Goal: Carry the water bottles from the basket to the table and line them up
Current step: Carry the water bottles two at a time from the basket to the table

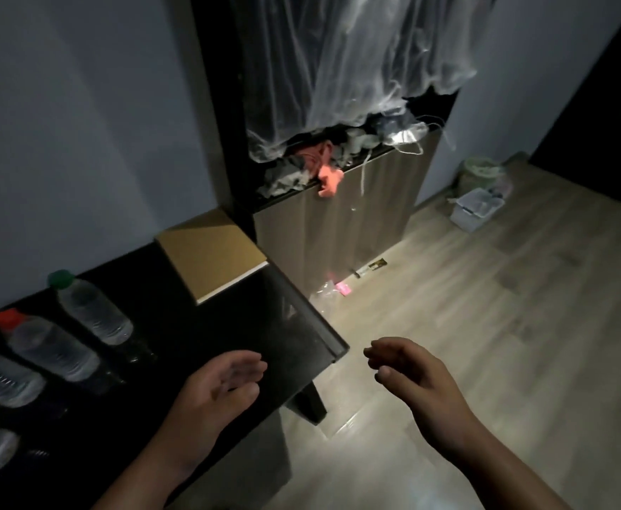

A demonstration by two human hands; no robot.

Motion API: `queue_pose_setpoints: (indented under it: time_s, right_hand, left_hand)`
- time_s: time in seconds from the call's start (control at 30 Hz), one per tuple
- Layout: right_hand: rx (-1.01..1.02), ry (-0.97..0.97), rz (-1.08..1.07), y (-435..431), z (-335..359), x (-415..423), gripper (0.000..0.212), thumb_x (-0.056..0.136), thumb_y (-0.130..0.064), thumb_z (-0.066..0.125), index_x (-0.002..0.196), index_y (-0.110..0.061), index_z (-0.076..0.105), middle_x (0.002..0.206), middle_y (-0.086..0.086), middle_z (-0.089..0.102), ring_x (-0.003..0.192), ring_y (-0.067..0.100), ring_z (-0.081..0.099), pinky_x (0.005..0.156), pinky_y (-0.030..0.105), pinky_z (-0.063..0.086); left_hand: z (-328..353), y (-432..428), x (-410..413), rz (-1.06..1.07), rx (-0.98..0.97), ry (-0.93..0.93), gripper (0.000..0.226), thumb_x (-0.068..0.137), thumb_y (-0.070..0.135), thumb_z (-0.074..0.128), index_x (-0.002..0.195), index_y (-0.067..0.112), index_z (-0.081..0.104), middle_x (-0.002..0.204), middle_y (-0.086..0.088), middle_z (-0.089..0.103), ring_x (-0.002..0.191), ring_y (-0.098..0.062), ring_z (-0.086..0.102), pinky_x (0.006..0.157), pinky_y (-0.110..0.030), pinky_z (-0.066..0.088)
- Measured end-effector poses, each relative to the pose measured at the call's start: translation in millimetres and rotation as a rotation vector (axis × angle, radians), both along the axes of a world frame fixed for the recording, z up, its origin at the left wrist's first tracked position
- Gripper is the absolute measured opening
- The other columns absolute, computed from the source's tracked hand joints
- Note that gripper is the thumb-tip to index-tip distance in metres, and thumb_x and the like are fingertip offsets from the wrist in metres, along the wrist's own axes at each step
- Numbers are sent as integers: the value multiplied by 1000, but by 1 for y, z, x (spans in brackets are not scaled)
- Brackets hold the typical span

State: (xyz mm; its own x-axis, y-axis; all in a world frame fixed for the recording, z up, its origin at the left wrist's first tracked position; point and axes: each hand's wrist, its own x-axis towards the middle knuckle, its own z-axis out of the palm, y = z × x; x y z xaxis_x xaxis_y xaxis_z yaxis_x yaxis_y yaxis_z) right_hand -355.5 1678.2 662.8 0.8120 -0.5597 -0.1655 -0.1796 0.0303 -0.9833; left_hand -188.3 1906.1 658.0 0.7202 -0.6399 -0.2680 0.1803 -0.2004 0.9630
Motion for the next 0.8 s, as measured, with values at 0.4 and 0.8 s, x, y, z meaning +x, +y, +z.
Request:
queue_pose_setpoints:
  time_s: [0.4, 0.8]
  right_hand:
    - [2, 32, -373, -68, 0, -121, 23, 87, -8, 66, 104, -23, 68, 108, -3, 73, 108, 16, 66, 95, 40, 52]
    - [53, 93, -481, -118, -19, -83, 34, 73, -21, 63, 106, -20, 67, 107, -5, 73, 103, 11, 66, 89, 33, 55]
  left_hand:
    - [-7, -136, -46, -291, -89, -50, 79, 42, 46, 85, 110, 9, 65, 108, -9, 73, 103, -23, 69, 83, -29, 58]
    - [-32, -217, 17, -400, -61, -23, 69, 49, 37, 77, 110, 7, 64, 107, -12, 74, 104, -29, 69, 80, -29, 59]
